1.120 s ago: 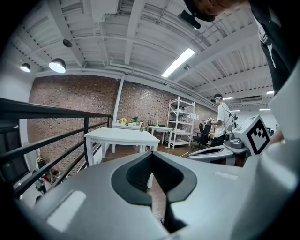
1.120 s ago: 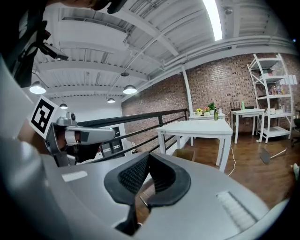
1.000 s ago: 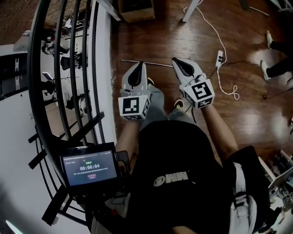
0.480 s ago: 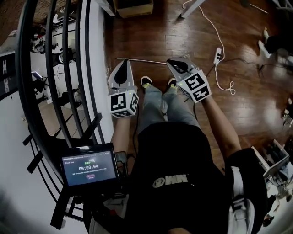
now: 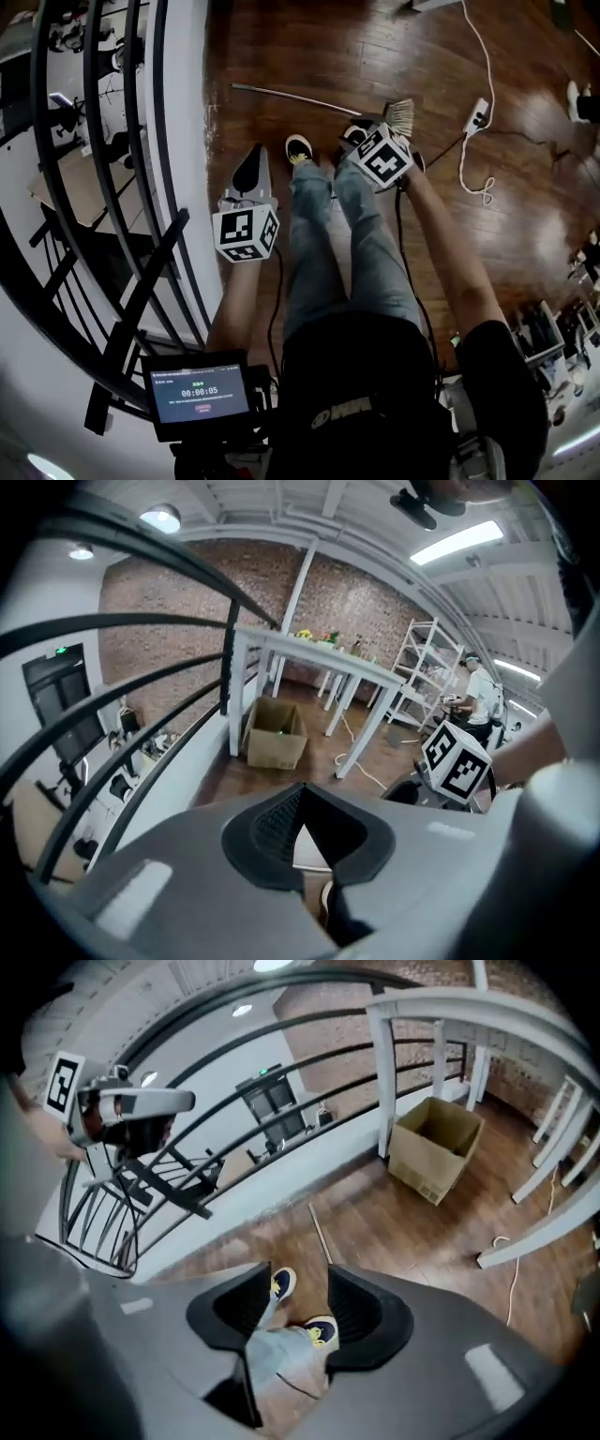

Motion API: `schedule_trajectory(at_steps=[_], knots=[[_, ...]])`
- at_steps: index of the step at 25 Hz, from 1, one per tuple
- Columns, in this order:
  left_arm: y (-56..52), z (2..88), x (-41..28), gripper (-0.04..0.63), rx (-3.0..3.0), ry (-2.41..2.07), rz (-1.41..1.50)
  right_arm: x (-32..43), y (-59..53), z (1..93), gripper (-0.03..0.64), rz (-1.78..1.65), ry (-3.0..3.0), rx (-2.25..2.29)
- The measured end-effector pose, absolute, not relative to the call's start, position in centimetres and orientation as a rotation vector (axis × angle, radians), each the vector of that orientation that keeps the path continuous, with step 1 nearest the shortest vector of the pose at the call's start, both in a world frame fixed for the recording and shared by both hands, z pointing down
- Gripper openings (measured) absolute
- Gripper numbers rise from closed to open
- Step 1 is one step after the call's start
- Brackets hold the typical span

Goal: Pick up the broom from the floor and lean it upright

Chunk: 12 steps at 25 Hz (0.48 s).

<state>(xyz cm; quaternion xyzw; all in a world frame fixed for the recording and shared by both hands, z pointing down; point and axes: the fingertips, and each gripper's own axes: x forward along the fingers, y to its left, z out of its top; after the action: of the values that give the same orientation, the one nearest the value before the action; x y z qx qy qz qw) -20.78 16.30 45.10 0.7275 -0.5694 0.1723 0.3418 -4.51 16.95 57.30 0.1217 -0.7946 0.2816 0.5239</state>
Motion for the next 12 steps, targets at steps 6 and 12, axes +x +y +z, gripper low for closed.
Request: schedule_trajectory(at_steps=[6, 12], knots=[[19.2, 58.6, -21.1, 0.014, 1.679, -1.437, 0.494, -6.0, 16.5, 72.0, 0.241, 0.617, -1.79, 0.135], [22.1, 70.2, -21.9, 0.014, 1.587, -1.442, 0.497, -9.6, 15.7, 87.1, 0.224, 0.479, -1.755, 0.079]])
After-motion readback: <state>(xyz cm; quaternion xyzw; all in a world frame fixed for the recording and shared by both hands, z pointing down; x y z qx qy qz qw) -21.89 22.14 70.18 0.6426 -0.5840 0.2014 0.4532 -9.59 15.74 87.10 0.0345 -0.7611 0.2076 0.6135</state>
